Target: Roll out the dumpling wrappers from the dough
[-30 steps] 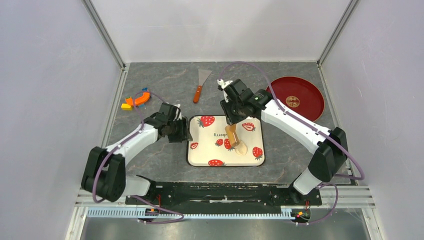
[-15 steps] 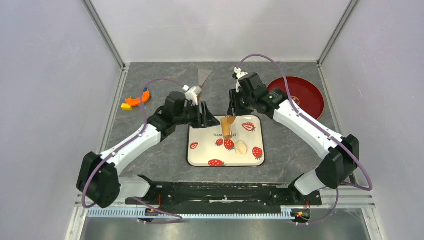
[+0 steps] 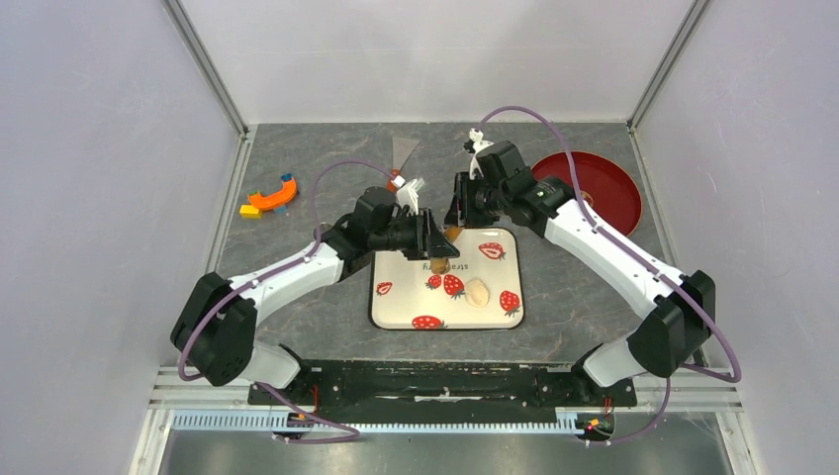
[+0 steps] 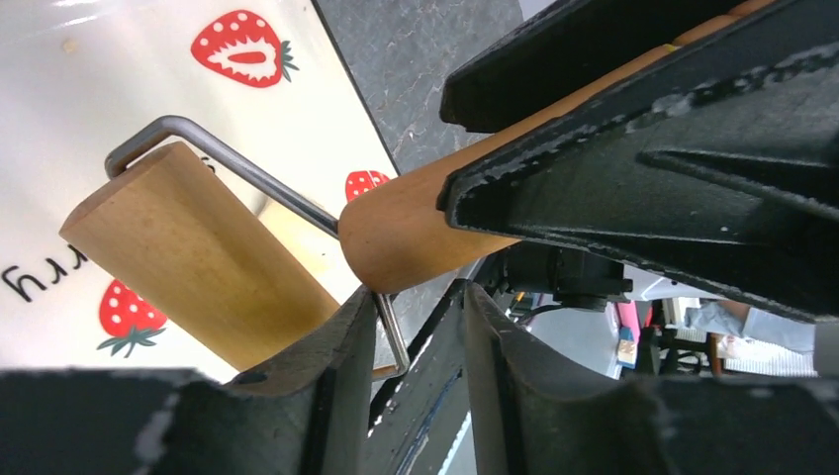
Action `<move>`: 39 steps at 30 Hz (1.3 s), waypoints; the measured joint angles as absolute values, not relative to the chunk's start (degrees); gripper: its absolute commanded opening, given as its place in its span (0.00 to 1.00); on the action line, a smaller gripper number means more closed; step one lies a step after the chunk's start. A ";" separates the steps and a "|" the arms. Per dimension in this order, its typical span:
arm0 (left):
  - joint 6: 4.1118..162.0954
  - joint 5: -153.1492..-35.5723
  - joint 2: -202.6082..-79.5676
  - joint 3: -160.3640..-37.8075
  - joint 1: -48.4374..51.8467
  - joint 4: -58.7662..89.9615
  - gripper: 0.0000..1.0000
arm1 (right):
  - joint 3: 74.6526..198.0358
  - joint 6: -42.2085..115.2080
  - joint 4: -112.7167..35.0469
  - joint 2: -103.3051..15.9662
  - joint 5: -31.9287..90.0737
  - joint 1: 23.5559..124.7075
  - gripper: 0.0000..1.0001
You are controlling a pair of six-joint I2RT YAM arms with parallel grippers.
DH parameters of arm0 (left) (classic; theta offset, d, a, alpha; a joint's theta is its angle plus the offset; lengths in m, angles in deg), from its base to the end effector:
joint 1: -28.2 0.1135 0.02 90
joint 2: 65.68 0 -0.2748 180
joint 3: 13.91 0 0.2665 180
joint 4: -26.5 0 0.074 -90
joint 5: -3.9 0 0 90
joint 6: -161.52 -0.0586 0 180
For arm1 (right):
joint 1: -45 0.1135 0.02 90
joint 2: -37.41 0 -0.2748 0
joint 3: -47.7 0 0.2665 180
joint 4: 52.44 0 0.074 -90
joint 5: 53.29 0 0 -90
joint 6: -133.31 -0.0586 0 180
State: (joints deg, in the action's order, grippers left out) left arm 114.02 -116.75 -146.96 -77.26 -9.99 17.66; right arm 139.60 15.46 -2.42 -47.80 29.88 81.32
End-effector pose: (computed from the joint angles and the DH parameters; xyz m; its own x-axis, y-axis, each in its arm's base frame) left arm 0.2511 -0.2355 0.2470 -0.8620 -0.0614 -0.5031 0.4167 0.4792 -0.7725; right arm 0.2842 0.2176 0.3277 -0.7961 -0.0096 -0.6050 -0.3233 0.8519 0.4120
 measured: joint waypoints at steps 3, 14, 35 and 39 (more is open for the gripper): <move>114.53 -116.45 -147.55 -77.24 -10.19 17.85 0.06 | 139.60 15.26 -2.35 -47.69 29.53 80.99 0.00; 110.00 -109.65 -147.81 -81.37 -10.45 6.99 0.02 | 137.48 15.76 -4.73 -46.01 25.45 79.68 0.84; 86.64 -80.06 -136.73 -88.17 -18.03 -19.59 0.02 | 128.91 12.59 -16.75 -46.75 -0.15 76.42 0.73; 86.46 -78.64 -137.78 -89.26 -19.21 -20.26 0.02 | 128.81 11.59 -18.00 -47.45 -2.27 76.80 0.66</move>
